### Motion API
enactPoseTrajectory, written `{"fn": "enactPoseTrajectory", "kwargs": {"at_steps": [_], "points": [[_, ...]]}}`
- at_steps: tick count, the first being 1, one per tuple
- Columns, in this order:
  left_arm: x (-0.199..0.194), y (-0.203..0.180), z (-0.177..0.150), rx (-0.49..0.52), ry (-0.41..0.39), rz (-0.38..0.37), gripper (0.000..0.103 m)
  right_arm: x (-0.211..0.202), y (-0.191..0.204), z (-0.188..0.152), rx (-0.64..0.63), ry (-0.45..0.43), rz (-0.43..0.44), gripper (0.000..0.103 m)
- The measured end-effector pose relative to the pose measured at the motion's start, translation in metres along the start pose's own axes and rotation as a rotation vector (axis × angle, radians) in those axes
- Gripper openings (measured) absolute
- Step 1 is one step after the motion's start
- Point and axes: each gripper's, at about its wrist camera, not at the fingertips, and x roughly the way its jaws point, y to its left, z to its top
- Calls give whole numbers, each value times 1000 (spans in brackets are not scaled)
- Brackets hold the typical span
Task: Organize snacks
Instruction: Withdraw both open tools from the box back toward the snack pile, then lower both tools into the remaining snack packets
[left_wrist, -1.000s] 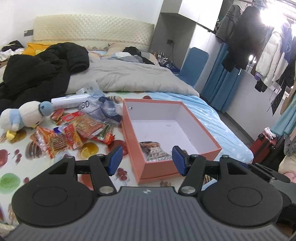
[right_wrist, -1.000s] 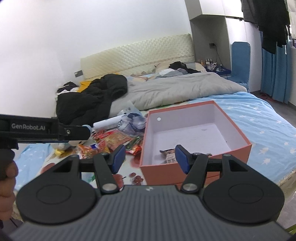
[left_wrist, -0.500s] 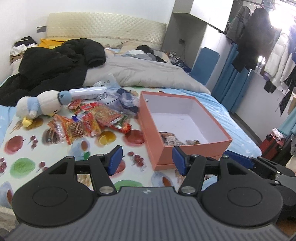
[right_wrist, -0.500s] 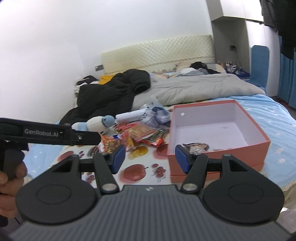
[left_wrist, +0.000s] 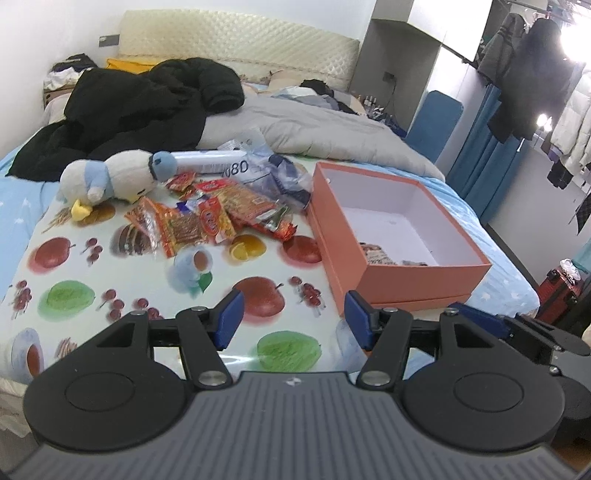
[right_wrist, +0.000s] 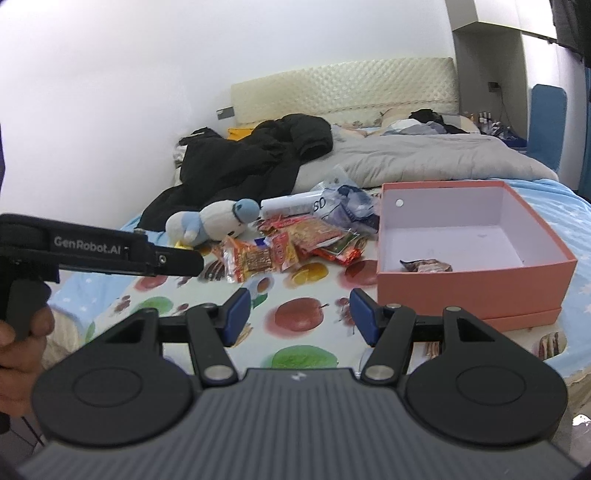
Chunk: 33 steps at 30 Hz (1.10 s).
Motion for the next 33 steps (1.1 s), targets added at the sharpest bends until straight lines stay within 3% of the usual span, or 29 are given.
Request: {"fn": "enactPoseTrajectory", "kwargs": {"at_steps": [15, 25, 28, 33], "points": [[46, 32, 2, -47, 45, 15, 66, 32, 7, -5, -53, 27, -31, 62], [86, 67, 15, -91, 58, 48, 66, 76, 18, 5, -96, 33, -11, 62], [101, 79, 17, -105, 60, 60, 72, 91, 21, 7, -108, 38, 0, 62], [128, 105, 19, -145, 54, 84, 73, 120, 24, 8, -131, 39, 11, 62]]}}
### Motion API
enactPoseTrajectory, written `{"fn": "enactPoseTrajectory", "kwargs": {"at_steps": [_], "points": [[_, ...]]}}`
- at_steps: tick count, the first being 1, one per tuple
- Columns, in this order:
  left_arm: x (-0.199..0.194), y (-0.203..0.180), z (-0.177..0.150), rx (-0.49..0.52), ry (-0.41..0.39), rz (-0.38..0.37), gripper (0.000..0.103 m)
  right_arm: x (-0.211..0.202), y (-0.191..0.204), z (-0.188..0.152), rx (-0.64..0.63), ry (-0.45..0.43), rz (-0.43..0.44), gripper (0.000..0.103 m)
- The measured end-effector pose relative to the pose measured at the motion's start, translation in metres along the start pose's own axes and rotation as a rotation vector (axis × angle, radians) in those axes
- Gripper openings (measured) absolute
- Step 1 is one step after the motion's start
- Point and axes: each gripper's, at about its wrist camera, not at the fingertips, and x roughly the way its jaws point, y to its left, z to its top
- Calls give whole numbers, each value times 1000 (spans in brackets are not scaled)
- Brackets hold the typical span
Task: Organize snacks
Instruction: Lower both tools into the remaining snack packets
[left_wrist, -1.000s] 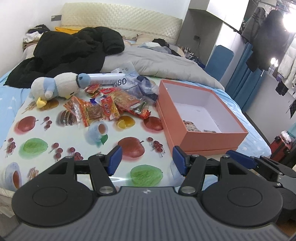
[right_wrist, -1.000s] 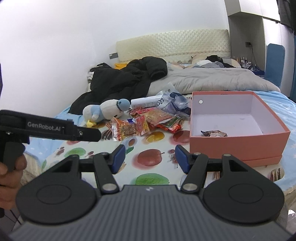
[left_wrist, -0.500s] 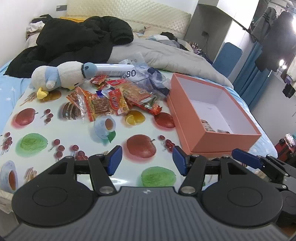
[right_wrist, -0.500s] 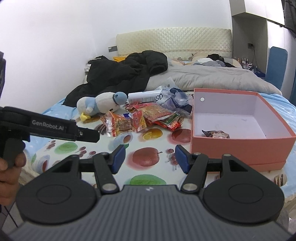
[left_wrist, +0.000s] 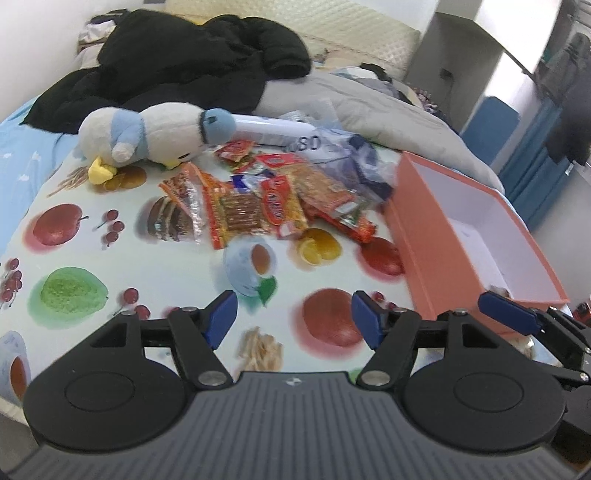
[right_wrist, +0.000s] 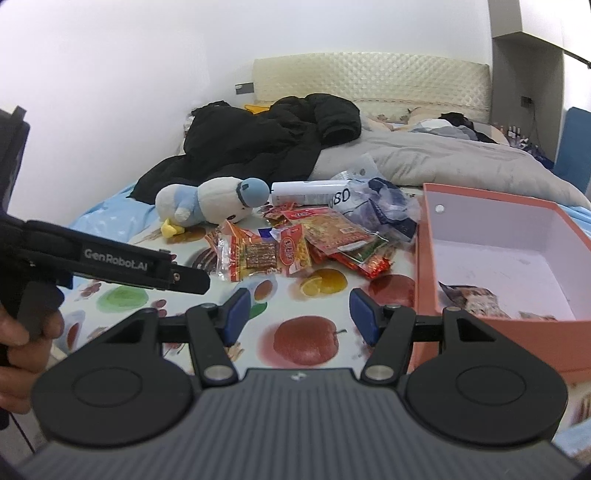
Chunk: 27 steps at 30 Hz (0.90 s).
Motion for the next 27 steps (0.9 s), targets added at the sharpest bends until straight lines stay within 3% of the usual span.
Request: {"fn": "enactPoseTrajectory", "kwargs": {"at_steps": [8, 18, 27], "points": [[59, 45, 10, -89, -11, -1, 73, 65, 3, -2, -44, 24, -9, 61], [135, 68, 19, -95, 26, 1, 72, 149, -13, 3, -113, 79, -66, 54], [171, 102, 31, -135, 8, 24, 71, 208, -9, 5, -298, 73, -155, 54]]}}
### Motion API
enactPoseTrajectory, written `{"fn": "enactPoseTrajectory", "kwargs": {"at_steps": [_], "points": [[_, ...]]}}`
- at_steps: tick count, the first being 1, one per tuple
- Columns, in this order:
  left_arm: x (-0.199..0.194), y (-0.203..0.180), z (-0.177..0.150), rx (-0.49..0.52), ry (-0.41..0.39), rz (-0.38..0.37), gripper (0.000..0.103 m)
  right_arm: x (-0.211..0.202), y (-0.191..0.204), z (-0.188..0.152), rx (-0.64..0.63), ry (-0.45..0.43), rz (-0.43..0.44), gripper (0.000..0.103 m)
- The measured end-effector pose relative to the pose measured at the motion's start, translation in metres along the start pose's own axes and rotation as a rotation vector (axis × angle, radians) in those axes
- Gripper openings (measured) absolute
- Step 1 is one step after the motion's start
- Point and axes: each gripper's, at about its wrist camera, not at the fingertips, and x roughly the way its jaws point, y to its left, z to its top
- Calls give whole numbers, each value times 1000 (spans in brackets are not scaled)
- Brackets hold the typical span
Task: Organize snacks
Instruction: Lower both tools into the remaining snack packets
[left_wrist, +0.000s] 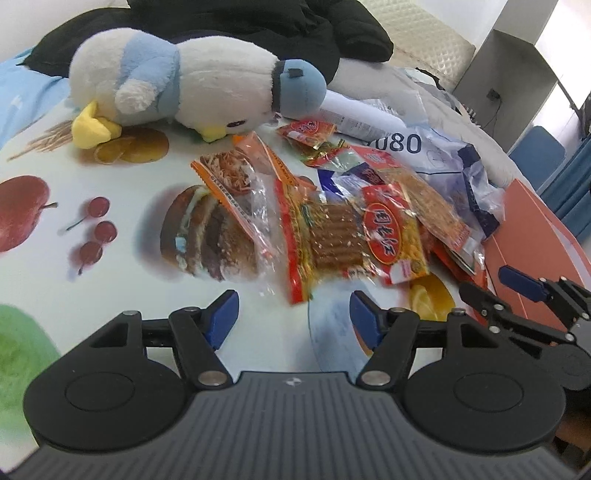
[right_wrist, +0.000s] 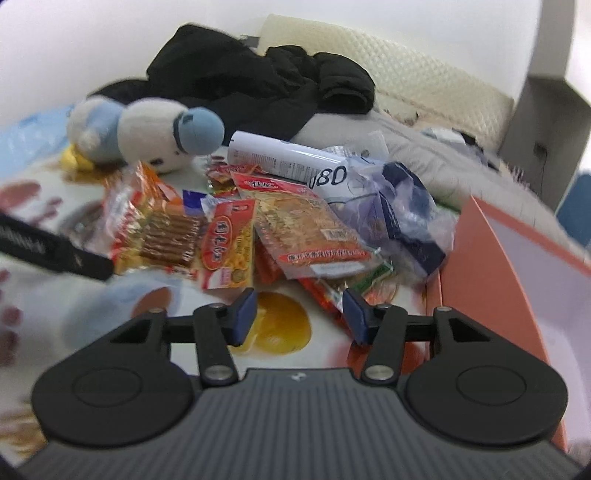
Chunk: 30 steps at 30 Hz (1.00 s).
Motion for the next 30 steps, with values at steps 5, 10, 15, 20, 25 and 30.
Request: {"fn": "enactPoseTrajectory", "kwargs": {"at_steps": [5, 10, 15, 20, 25, 30], "points": [[12, 4, 7, -12, -23, -27, 61, 25, 9, 5, -105, 9, -43, 52], [22, 5, 12, -33, -4, -43, 22, 38, 24, 5, -252, -3, -108, 33], [20, 10, 8, -106, 12, -79, 8, 44, 27, 4, -300, 5, -137, 12], [3, 9, 4, -139, 1, -95, 3, 29, 27, 5, -300, -10, -157, 6], [-24, 0, -5, -128, -9, -96, 2, 5, 29, 4, -302, -19, -165, 4], [-53, -8, -21, -115, -14, -84, 2, -24, 31, -3, -297, -14, -148, 3]]}}
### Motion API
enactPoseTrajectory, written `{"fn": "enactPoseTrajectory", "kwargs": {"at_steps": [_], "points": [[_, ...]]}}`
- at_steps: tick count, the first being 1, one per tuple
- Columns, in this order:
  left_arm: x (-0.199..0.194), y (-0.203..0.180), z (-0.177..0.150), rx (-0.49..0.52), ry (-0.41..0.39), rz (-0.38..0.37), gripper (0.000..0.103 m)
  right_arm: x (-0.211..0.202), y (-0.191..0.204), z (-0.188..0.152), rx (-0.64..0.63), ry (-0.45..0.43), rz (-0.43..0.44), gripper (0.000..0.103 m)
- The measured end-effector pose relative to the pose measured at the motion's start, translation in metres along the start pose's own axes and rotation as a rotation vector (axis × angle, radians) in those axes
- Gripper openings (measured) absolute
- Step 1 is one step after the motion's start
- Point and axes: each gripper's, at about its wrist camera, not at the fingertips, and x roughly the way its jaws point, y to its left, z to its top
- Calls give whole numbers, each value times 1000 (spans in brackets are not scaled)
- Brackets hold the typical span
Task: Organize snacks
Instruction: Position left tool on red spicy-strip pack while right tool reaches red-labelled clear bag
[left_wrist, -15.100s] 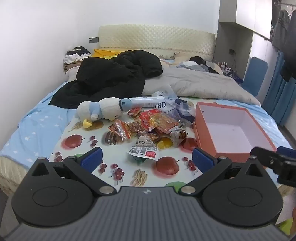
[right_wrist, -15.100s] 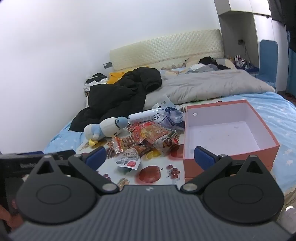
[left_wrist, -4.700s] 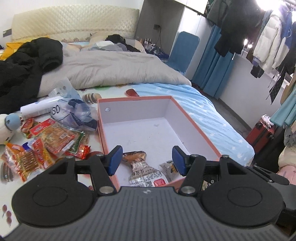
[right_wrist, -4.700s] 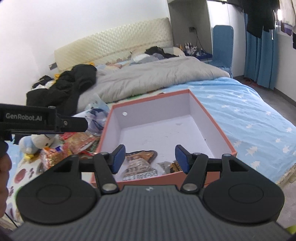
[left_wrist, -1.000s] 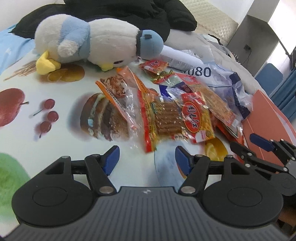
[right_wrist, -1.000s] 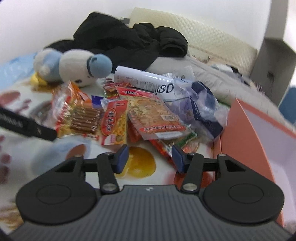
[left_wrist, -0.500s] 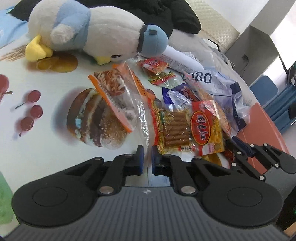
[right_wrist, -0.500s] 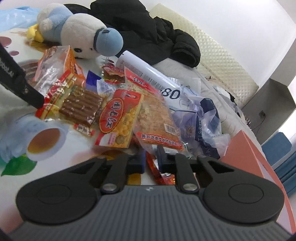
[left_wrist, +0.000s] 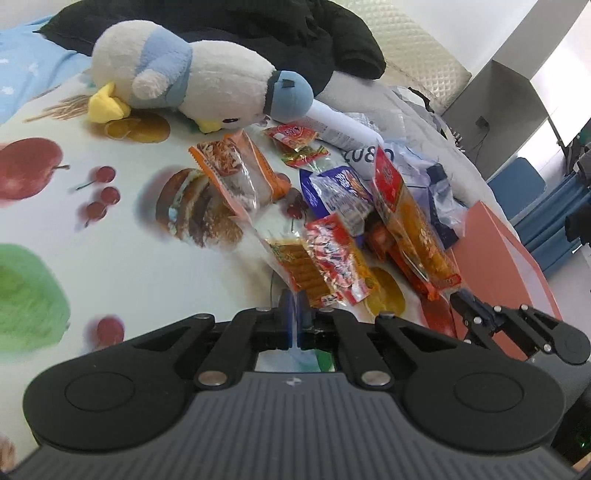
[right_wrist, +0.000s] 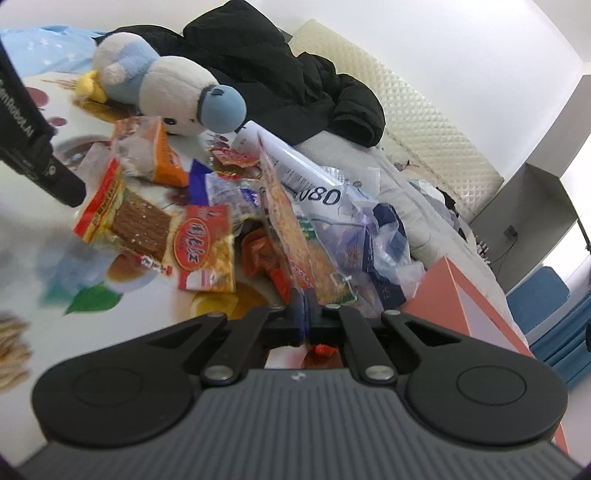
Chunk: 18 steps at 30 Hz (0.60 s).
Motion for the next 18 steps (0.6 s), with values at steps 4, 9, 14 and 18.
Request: {"fn": "enactPoseTrajectory", "kwargs": {"at_steps": [4, 9, 14, 18], "points": [[-19, -1, -14, -8, 4, 9, 2, -25, 2, -10, 6, 16, 10, 3], [-47, -1, -29, -23, 7, 16, 2, -56, 13, -25, -17, 52, 42, 3], [-69, -1, -44, -31, 15, 28, 2, -90, 21, -38, -25, 79, 86, 3], [-87, 0, -59, -58, 12, 40, 2, -112, 27, -47, -44, 90, 114, 3]]}}
